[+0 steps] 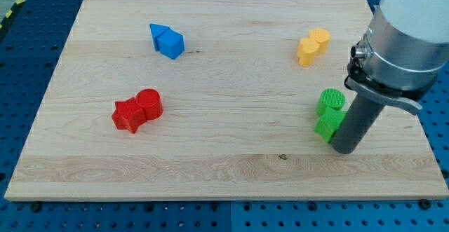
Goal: Move the green circle and the green star a bit left
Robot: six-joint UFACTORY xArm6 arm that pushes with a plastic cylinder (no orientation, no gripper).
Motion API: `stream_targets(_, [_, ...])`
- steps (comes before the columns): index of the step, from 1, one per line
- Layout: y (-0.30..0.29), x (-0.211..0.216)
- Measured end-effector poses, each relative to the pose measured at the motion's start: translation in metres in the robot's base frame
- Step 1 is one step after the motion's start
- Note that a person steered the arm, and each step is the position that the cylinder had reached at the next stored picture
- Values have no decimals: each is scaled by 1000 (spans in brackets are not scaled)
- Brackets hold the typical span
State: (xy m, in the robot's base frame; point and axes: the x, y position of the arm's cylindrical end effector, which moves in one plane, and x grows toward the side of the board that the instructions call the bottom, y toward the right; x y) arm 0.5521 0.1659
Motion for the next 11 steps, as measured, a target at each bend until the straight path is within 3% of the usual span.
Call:
stream_targets(4, [31, -28])
stream_targets(6, [40, -92])
stream_targets(11, [2, -84])
